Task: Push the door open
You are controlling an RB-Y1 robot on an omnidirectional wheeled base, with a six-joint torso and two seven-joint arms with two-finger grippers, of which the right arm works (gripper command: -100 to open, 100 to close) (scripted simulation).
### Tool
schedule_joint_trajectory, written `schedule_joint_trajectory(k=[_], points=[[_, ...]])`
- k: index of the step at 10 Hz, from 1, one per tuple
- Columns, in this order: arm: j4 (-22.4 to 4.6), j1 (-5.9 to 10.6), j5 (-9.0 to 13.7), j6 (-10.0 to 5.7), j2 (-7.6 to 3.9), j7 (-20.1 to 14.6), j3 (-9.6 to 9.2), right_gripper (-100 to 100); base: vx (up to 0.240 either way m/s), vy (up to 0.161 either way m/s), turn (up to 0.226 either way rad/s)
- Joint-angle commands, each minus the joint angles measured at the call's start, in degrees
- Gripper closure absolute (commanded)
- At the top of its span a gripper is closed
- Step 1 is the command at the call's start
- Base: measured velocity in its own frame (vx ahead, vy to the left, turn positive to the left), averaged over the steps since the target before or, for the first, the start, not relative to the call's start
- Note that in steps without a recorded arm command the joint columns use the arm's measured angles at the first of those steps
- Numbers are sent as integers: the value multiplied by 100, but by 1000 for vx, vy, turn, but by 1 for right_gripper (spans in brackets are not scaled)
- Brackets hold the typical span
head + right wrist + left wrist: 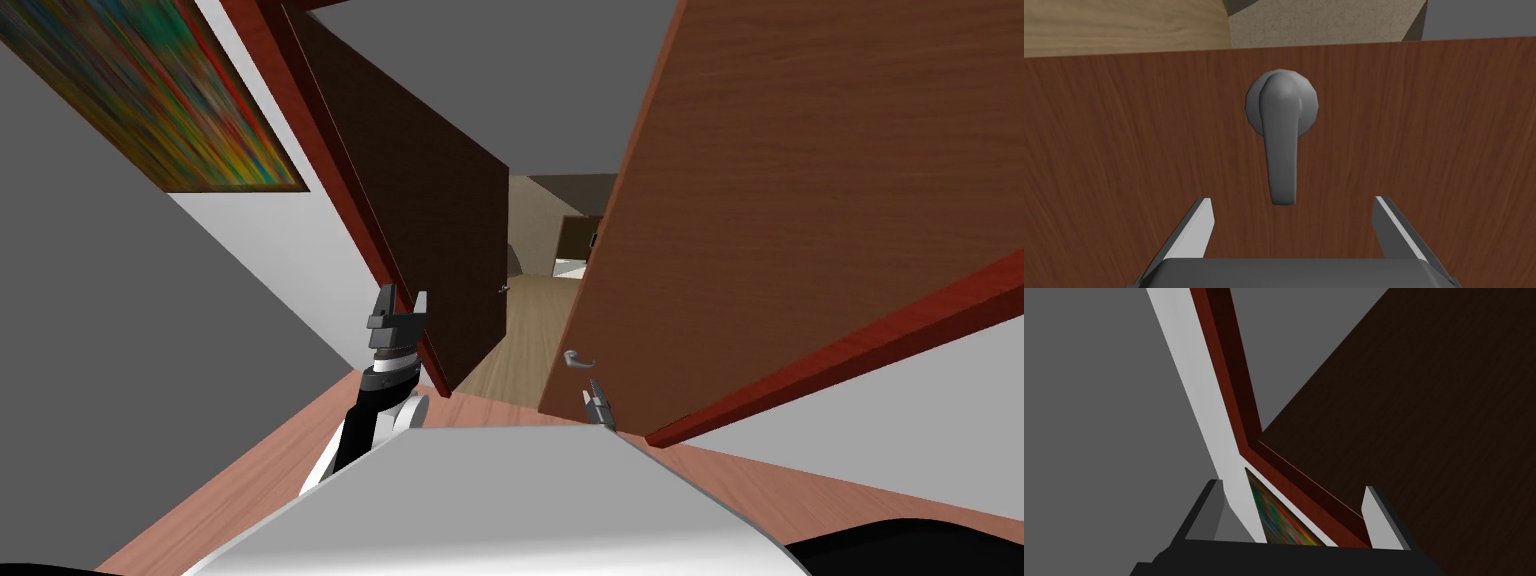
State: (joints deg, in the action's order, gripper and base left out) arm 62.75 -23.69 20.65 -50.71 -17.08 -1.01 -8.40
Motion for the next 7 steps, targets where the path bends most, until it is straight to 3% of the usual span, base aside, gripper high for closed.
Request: schedule_joint_trajectory(k=[1,4,5,6,7], points=[[-40,114,-4,109,21,-2,60,-100,182,-38,31],[-125,295,-12,250,52,-10,148,-100,192,-60,28],[-82,253,-8,241,42,-6,136,-100,86,-20,11],[-82,253,-8,241,42,-6,136,100,-9,0,-5],[-82,253,-8,241,42,-6,136,100,-28,5,5]])
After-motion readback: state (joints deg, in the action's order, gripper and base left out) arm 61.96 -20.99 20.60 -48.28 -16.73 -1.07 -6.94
